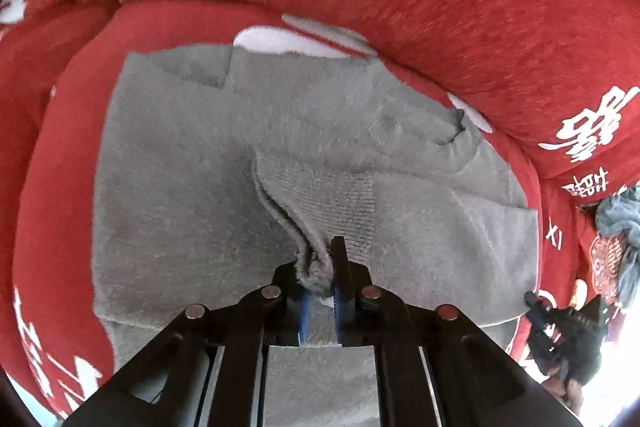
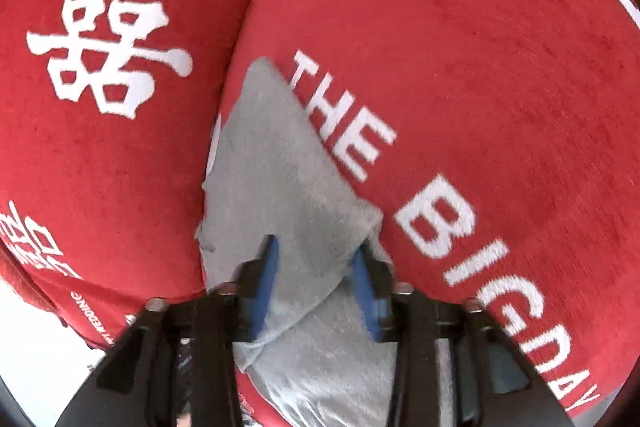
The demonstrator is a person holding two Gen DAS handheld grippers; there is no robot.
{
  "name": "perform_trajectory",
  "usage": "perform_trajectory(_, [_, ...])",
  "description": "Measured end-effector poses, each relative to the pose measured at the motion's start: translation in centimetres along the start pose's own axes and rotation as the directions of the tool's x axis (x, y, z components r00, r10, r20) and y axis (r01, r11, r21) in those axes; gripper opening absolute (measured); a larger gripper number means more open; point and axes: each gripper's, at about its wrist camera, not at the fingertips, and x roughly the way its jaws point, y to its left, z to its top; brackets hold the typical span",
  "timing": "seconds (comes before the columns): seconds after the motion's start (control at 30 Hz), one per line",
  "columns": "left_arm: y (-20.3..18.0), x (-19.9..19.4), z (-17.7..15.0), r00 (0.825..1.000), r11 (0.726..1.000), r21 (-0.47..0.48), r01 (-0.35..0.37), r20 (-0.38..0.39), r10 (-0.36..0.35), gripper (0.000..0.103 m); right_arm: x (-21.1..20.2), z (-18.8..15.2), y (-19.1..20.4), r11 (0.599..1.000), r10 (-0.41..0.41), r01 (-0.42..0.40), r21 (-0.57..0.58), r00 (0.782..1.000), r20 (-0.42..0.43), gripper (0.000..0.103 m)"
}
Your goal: Fold small clothes
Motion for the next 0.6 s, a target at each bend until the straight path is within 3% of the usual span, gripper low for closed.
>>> perform_trajectory(0.13, [0.3,0.0,-0.9,1.0,1.0,0.019,-0.014,-0.013,0.014,0.01,-1.0,0.7,1.6,0.991,-0.02,0.019,-0.136,1.0,-0.011,0.007])
perform_trajectory(0.27, [1.2,0.5,-2.0,0.999,0.999,0.025,-0.041,-0.005,0.042,0.01,-0.3,1.3,0.2,0.981,-0.099,0.092,-0.169,0.994,-0.034,0.007])
perform_trajectory(0.37, [1.7,-0.3,-2.3,0.995,0.995,0.036,-0.098,0.002,0.098,0.011,-0.3,1.2,0.0,0.979,-0.094,0.085,-0.186,0.995,-0.038,0.006])
perform_trajectory(0.47, [1.8,-1.1,-2.3,0.978,0.976,0.06,-0.21,0.016,0.209,0.029,-0.6,1.0,0.7,0.965,-0.131,0.115,-0.237,0.99,-0.055,0.008])
perform_trajectory(0.53, [1.9,-1.9,-2.3,0.966,0.964,0.064,-0.257,0.032,0.255,0.063,-1.7,0.7,1.0,0.949,-0.182,0.164,-0.268,0.982,-0.045,0.022])
perform_trajectory(0.6, [1.9,-3.1,-2.3,0.963,0.963,0.054,-0.264,0.074,0.26,0.067,-2.5,0.3,1.7,0.929,-0.223,0.206,-0.306,0.975,-0.019,0.033])
